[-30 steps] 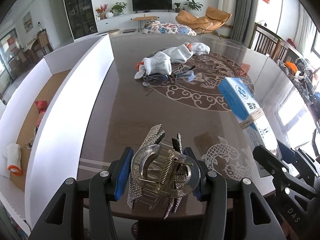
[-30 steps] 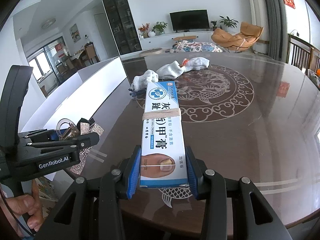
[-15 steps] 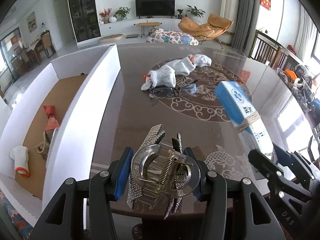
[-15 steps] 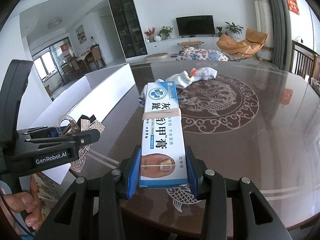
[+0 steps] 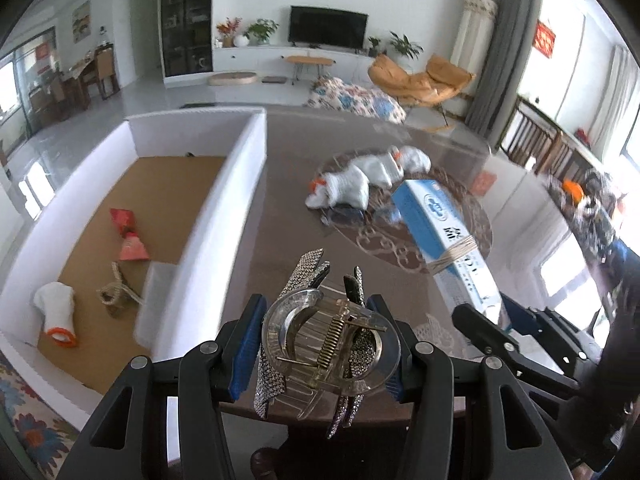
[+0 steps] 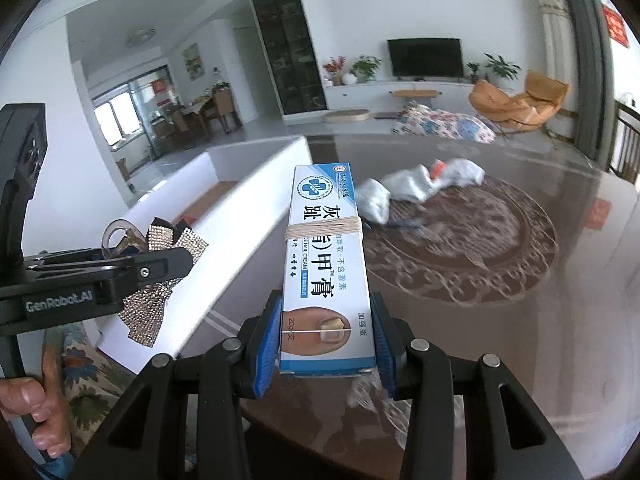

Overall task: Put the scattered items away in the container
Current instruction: 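Carry the hair clip and ointment box over the white box with both tools, then open both tools to drop the hair clip and ointment box into the box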

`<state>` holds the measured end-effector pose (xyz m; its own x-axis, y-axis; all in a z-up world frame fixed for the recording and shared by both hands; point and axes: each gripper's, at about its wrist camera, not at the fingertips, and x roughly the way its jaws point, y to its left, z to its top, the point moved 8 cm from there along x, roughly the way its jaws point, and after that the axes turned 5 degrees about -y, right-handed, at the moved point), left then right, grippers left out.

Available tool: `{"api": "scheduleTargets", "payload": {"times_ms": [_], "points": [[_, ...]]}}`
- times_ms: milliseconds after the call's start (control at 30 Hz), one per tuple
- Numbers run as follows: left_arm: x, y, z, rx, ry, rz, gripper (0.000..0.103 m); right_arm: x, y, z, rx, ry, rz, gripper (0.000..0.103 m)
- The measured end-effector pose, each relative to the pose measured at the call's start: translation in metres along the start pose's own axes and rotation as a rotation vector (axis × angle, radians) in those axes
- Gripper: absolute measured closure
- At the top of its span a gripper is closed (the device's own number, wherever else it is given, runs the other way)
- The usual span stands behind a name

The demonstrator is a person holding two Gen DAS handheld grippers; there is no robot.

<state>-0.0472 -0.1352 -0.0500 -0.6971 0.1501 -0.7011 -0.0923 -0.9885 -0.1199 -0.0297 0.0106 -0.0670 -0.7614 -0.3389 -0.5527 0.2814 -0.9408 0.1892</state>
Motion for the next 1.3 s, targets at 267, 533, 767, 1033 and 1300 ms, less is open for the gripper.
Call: {"api": "scheduleTargets", "payload": {"times_ms": [267, 533, 767, 1033, 1300], "points": [[-0.019, 0.089, 0.043, -0.127, -0.046, 0.07, 0.052, 0.036, 0.063, 0.044, -0.106, -0.014, 0.119, 0.061], [0.009, 0.165, 0.089, -0.207, -0.023, 0.118, 0.052, 0.094, 0.122, 0.094, -0.177, -0.003, 0.242, 0.061], [0.063, 0.197, 0.131, -0.224, -0.003, 0.168, 0.052, 0.163, 0.164, 0.145, -0.298, -0.015, 0.239, 0.061], [0.142, 0.215, 0.133, -0.227, 0.09, 0.188, 0.052, 0.249, 0.183, 0.159, -0.354, 0.052, 0.218, 0.061], [0.167, 0.227, 0.133, -0.236, 0.111, 0.196, 0.052, 0.291, 0.165, 0.155, -0.377, 0.107, 0.2, 0.061]]}}
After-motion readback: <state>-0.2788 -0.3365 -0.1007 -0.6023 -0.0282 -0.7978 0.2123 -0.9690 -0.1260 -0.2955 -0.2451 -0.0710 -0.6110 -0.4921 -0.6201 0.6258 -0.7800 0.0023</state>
